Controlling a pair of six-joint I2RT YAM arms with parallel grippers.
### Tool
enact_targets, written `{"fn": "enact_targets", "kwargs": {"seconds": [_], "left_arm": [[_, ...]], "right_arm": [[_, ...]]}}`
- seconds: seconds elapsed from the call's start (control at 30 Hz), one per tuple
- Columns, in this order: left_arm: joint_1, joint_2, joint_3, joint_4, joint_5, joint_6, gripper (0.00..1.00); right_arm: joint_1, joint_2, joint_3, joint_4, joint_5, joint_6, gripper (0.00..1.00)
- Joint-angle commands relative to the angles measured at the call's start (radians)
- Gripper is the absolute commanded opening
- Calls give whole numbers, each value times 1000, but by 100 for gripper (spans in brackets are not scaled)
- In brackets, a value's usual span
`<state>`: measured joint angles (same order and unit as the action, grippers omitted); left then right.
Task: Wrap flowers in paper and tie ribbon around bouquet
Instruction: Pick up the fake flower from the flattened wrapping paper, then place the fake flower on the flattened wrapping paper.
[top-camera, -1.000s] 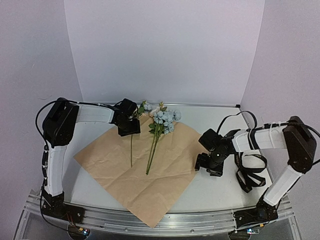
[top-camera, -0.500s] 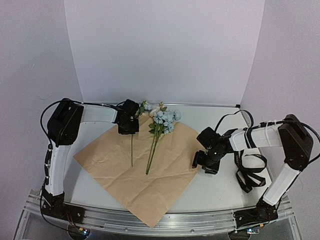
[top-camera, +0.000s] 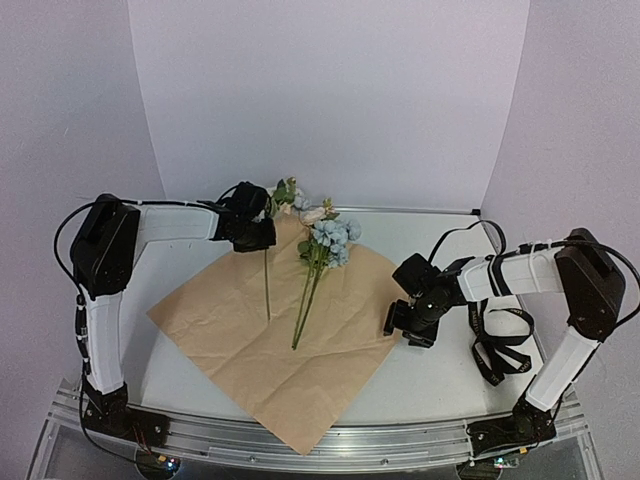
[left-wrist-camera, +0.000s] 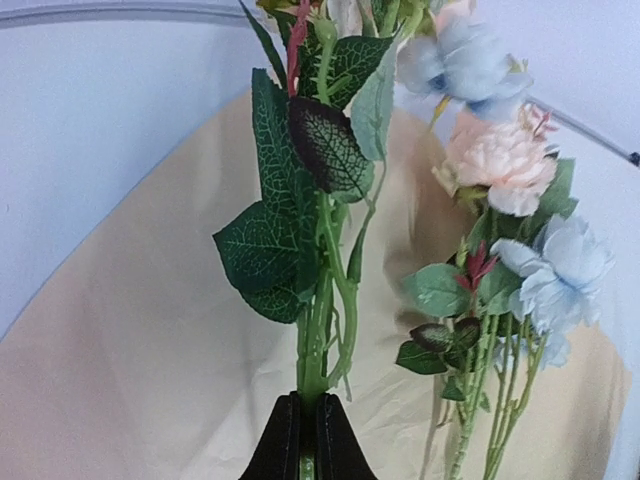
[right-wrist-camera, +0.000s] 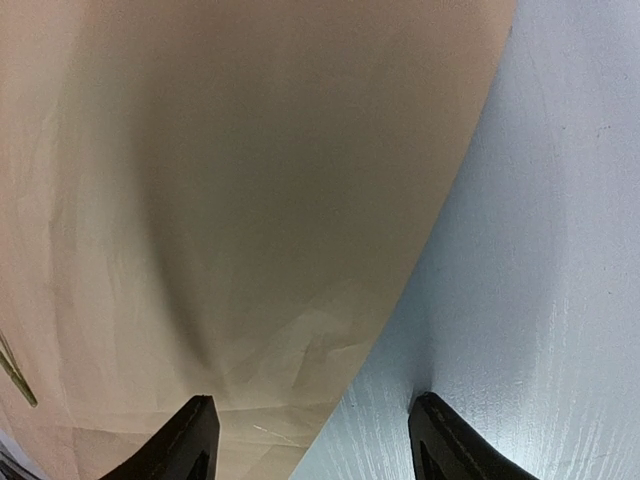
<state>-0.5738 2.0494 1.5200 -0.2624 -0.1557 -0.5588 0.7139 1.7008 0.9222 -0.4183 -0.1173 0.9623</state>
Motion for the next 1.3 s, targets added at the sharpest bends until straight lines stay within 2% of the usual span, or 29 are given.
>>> {"fn": "enact_targets", "kwargs": {"seconds": [0.0,0.2,0.3,0.43,0.57,0.93,1.03,1.13,1.27], "left_arm": [[18,-99,-22,87,12,-38,0],[61,-144,-119,178,137,-71,0],[56,-165,-170,223,254,-72,0],[22,-193,-267,334,315,-123,0],[-7,-160,-295,398,339,-176,0],[-72,-20,-232,376,294,-267,0],[-72,-5,-232,375,281,-268,9],[-72,-1,-230,376,284,-256,32],[-75,-33,-245,381,283,-245,47]], "right_arm": [[-2,35,9,-5,7,-2,68],[-2,35,5,-5,10,-2,68],[-2,33,3,-6,13,-5,68],[-1,29,1,-8,14,-10,68],[-2,24,3,-10,2,-11,71],[6,-100,-43,-37,-3,-52,81],[26,-145,-65,-42,-11,-50,84],[52,-192,-94,-44,-27,-24,85],[96,-249,-175,35,-68,98,85]]}}
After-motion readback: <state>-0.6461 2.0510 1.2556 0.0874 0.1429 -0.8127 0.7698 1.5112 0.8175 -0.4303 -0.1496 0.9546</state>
